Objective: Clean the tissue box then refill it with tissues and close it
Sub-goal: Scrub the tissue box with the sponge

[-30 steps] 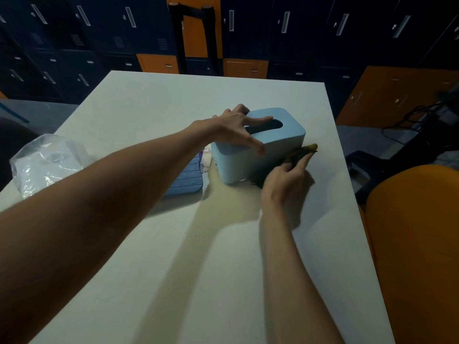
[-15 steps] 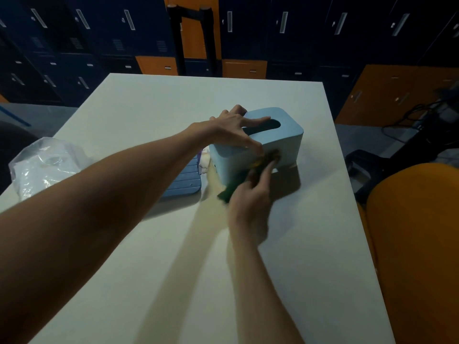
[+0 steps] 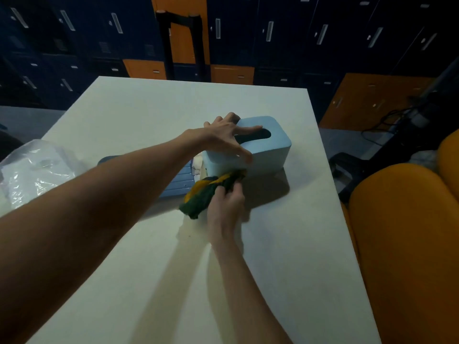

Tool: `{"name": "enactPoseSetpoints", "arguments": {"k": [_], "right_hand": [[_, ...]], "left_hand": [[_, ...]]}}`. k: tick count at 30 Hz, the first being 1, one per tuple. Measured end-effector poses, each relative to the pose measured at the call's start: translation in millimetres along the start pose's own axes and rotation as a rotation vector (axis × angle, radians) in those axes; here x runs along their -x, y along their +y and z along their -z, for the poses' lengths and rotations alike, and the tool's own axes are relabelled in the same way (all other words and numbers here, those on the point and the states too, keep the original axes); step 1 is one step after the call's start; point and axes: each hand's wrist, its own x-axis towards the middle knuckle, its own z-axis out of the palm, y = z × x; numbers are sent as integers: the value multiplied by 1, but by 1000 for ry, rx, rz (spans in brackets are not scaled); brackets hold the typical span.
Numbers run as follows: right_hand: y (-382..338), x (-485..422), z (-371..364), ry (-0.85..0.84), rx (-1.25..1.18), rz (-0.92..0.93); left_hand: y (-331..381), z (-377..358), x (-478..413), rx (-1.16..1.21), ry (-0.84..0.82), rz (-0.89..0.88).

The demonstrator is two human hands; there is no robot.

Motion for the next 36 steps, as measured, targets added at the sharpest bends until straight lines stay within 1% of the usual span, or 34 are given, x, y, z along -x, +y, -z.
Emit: {"name": "enactPoseSetpoints", "arguments": {"k": [3,4,5,8,10,12,14,15,16,17,18,20,21,22,23,25,27,29,30,33,36], "right_hand": [[-11,8,26,-157,-24,-42],[-16,11,38,-195,-16,-50],[-19,11,48,-194,-5,-46],[-34,5,71,-44,-7,-12],[-52,0,81,39,26,28],[-72,-8,85,88,58,86],[-92,-14,79,118,58,152],[-102,-14,70,104,54,191],[-110,-15,61,62,50,233],[-116,-15,51,-12,61,267],[-122,-14,41,-120,100,296],[-133,-16,20,-329,267,336],[-136,-20,14,-370,370,378],[-136,-27,5,-364,479,446],[-135,-36,-1,-334,592,525],[-130,-59,-7,-271,834,645],[-122,-79,-10,-249,986,666],[-111,-96,-9,-262,1092,649],[-106,-102,-8,-278,1145,639],[-96,-110,-8,-337,1259,625],[-92,-112,-10,-307,1270,659]], "left_hand": [[1,0,6,-31,-17,-54],[1,0,9,-33,-24,-75],[1,-1,11,-39,-35,-92],[-1,-6,15,-65,-61,-144],[0,-2,22,2,-5,-151],[4,9,38,222,155,-159],[6,17,60,640,304,-163],[7,17,73,865,334,-160],[9,14,83,1052,326,-156],[12,7,93,1175,297,-147],[14,0,100,1294,279,-142],[9,-12,109,1600,310,-77],[3,-15,113,1752,332,-10],[-10,-20,116,1848,369,45],[-22,-26,120,1838,404,99],[-40,-45,129,1717,417,186],[-46,-66,143,1596,335,257],[-48,-85,153,1452,269,283],[-51,-92,155,1387,287,292],[-63,-98,147,1230,423,287],[-70,-95,133,1173,524,306]]}}
